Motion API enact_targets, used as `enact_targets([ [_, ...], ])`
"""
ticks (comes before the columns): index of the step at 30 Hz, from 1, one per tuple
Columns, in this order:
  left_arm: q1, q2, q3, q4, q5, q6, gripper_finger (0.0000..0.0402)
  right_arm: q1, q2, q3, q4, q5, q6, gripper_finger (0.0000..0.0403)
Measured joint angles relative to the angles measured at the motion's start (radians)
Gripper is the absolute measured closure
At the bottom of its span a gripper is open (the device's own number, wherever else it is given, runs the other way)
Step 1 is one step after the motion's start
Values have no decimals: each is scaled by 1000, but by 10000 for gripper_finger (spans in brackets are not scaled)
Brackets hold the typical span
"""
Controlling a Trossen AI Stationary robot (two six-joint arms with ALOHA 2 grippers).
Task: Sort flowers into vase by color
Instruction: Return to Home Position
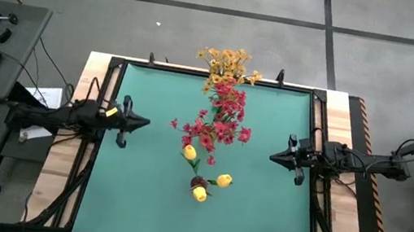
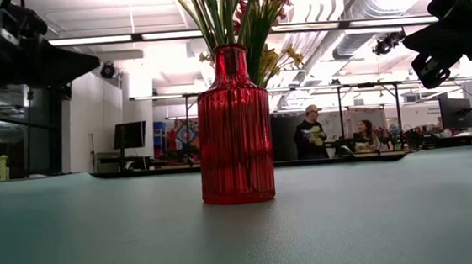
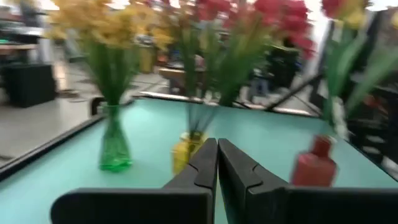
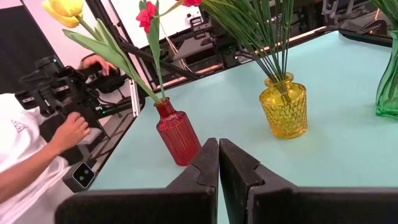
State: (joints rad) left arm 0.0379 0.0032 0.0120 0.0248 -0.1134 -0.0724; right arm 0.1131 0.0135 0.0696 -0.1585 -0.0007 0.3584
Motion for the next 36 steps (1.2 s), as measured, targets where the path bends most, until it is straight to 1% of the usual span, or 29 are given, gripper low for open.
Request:
enact_targets([
  [3,-9,0,0,-7,49,24,401,0,0,0,0,0,0,402],
  [9,-34,1,0,-4,50,31,401,0,0,0,0,0,0,402],
  [36,-34,5,0,-6,50,31,401,0,0,0,0,0,0,402],
])
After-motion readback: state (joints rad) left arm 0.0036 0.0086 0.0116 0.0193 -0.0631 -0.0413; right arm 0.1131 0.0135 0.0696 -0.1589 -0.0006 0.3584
